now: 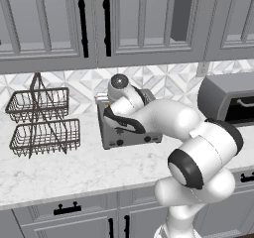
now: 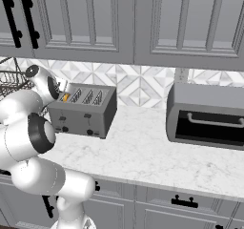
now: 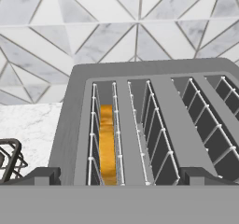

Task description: Start the toaster. Once the lever pops up, take the bread to the plate on the dining counter.

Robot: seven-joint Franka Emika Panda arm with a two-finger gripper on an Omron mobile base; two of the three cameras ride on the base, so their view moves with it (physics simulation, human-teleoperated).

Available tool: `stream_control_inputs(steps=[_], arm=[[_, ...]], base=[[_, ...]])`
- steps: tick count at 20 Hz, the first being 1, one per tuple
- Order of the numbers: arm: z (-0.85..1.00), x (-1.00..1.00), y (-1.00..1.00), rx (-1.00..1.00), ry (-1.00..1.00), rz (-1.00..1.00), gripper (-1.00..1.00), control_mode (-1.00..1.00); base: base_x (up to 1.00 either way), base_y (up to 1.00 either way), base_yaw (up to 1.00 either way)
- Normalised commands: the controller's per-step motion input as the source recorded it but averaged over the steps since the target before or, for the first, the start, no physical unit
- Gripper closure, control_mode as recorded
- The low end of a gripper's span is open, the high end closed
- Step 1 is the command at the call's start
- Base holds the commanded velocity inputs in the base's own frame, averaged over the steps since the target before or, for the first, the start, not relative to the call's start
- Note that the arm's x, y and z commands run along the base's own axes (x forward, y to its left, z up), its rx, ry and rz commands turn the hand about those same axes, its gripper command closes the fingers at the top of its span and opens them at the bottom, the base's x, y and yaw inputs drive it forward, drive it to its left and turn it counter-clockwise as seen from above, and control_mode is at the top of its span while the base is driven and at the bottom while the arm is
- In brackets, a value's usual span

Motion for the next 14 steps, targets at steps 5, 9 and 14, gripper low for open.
stream_control_inputs(steps=[5,9,14], arm=[[0.0,0.0,0.0,0.0,0.0,0.0,-1.0,-1.0],[0.0,0.0,0.0,0.0,0.0,0.0,-1.0,-1.0],[0.0,-0.07,0.0,0.0,0.0,0.0,-1.0,-1.0]], base=[[0.0,0.0,0.0],[0.0,0.0,0.0],[0.0,0.0,0.0]])
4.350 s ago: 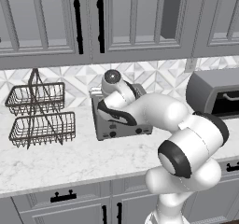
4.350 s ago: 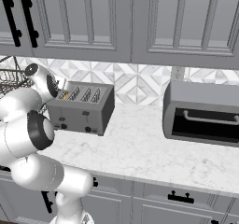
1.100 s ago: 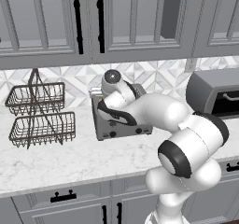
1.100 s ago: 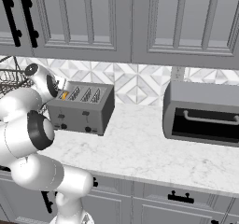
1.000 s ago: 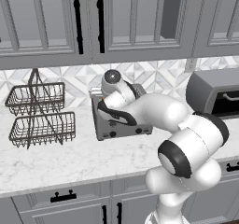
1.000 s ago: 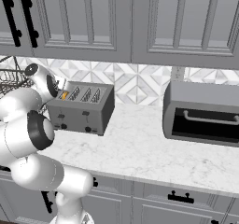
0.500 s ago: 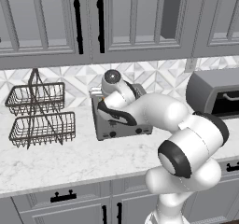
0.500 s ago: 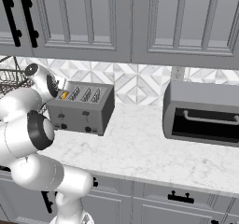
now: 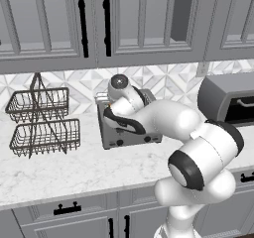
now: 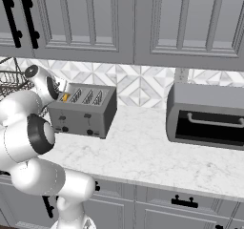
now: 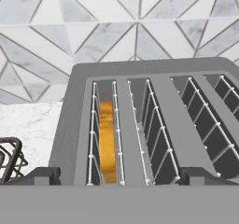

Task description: Start the toaster. Once the lever pops up, take the bread to the plate on the dining counter.

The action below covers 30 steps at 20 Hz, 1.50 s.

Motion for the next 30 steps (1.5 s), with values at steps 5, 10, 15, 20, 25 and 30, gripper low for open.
stream_control_inputs(steps=[5,10,15,20,25,30], arm=[[0.0,-0.18,0.0,0.0,0.0,0.0,-1.0,-1.0],[0.0,-0.11,0.0,0.0,0.0,0.0,-1.0,-1.0],[-0.05,0.01,0.0,0.0,0.0,0.0,-1.0,-1.0],[-0.08,0.17,0.0,0.0,0.0,0.0,-1.0,-1.0],[0.0,0.31,0.0,0.0,0.0,0.0,-1.0,-1.0],[-0.05,0.21,0.0,-0.01,0.04,0.0,-1.0,-1.0]], base=[[0.0,0.0,0.0],[0.0,0.0,0.0],[0.0,0.0,0.0],[0.0,0.0,0.0],[0.0,0.0,0.0],[0.0,0.0,0.0]])
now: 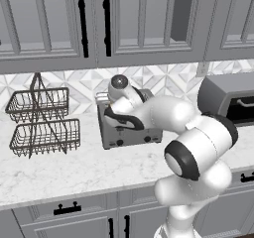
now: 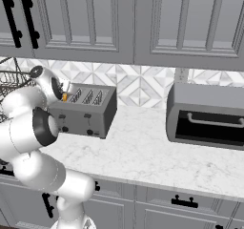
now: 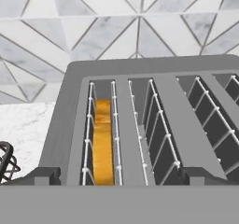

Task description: Start the toaster. Once the lever pops up, take the bread to the plate on the dining counter.

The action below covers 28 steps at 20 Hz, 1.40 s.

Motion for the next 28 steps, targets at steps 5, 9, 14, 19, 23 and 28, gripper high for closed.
stream_control_inputs(steps=[5,9,14,19,23,28], arm=[[-0.07,0.07,0.0,-0.02,0.01,0.0,-1.0,-1.0],[-0.09,0.0,0.0,0.0,0.04,0.0,-1.0,-1.0],[-0.1,0.0,0.05,0.0,0.01,0.0,-1.0,-1.0],[-0.04,0.03,0.04,0.0,0.0,0.0,-1.0,-1.0],[-0.04,0.14,0.0,-0.03,0.01,0.0,-1.0,-1.0],[0.0,0.24,0.0,0.0,0.01,0.0,-1.0,-1.0]], base=[[0.0,0.0,0.0],[0.0,0.0,0.0],[0.0,0.0,0.0],[0.0,0.0,0.0],[0.0,0.0,0.0],[0.0,0.0,0.0]])
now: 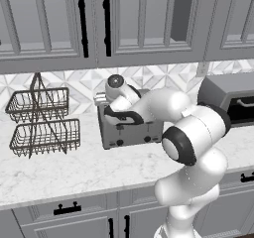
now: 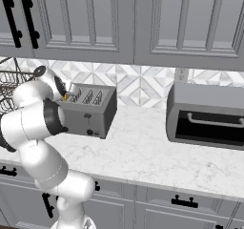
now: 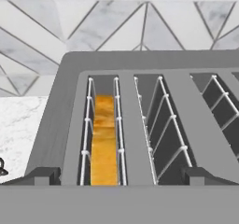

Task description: Start the toaster. Once the lever pops up, take the bread to the plate on the dining counter.

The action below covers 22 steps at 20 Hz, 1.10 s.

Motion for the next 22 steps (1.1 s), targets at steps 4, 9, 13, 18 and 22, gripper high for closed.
stream_control_inputs(steps=[4,9,13,18,22], arm=[[-0.01,0.24,0.0,0.0,0.02,0.0,-1.0,-1.0],[-0.03,0.1,0.0,0.0,0.0,0.0,-1.0,-1.0],[-0.02,0.14,0.05,0.0,0.0,0.0,-1.0,-1.0],[0.0,0.09,0.08,0.0,0.0,0.0,-1.0,-1.0],[0.0,0.0,0.15,0.0,0.0,0.0,-1.0,-1.0]], base=[[0.0,0.0,0.0],[0.0,0.0,0.0],[0.0,0.0,0.0],[0.0,0.0,0.0],[0.0,0.0,0.0]])
